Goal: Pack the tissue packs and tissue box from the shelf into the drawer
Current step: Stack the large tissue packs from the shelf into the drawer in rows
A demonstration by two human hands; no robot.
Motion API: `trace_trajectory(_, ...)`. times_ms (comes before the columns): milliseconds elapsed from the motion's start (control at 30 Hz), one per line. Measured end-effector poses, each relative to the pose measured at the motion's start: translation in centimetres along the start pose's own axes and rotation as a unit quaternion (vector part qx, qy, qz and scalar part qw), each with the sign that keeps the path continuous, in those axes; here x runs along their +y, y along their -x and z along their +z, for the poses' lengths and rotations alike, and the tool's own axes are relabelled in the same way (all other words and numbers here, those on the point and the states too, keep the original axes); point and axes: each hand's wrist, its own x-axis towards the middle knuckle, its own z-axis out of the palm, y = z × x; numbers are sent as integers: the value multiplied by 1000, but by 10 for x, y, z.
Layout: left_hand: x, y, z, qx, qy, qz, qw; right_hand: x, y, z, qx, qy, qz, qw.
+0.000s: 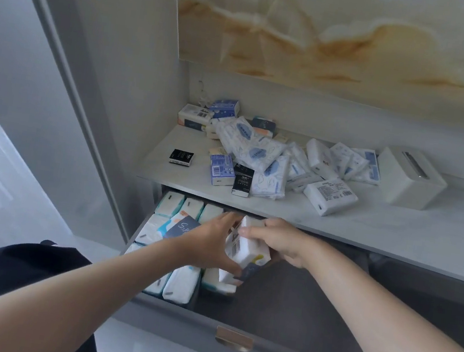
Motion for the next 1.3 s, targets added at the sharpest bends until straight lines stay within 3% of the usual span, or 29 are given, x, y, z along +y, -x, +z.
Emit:
trace_trajectory(67,-2,-4,12,-42,-31,9,999,7,0,-3,7,58,20,998)
trace_trajectory(133,-8,-8,19,-89,-143,34,985,15,-1,-9,-1,126,33,991)
trace_trajectory(200,-19,-12,21,-109,-314,81,940,19,-3,-14,-32,177,49,982)
trace_trajectory(267,-30,-14,26,-134,-409,116,895,25,-4,-15,-76,194,65,976)
trace_trajectory(433,-43,-20,50,-240,-549,145,788,40,-14,-3,-97,291,75,949)
trace_trajectory(600,-46,-32,51,-227,-594,163,754,41,-24,12,-107,298,103,943)
trace_trajectory(733,-51,-29,47,-232,-599,152,751,33,-26,20,-141,273,124,943)
trace_trajectory(867,-55,-25,45,-245,-587,144,758,43,-31,45,-99,233,144,957)
trace_trajectory(933,-59,-23,44,-227,-558,144,785,56,-35,64,-64,168,153,972)
trace_trajectory(1033,-58,-22,33,-159,-431,141,877,73,-45,89,-24,44,178,983)
trace_trajectory(1100,-57,-21,19,-99,-362,129,918,75,-49,99,-35,-34,199,979)
trace_trajectory(1167,-60,-19,4,-63,-354,92,929,71,-49,102,-63,-55,209,974)
trace_trajectory(1300,-80,-10,-17,-99,-385,-73,915,65,-51,99,-129,8,241,962)
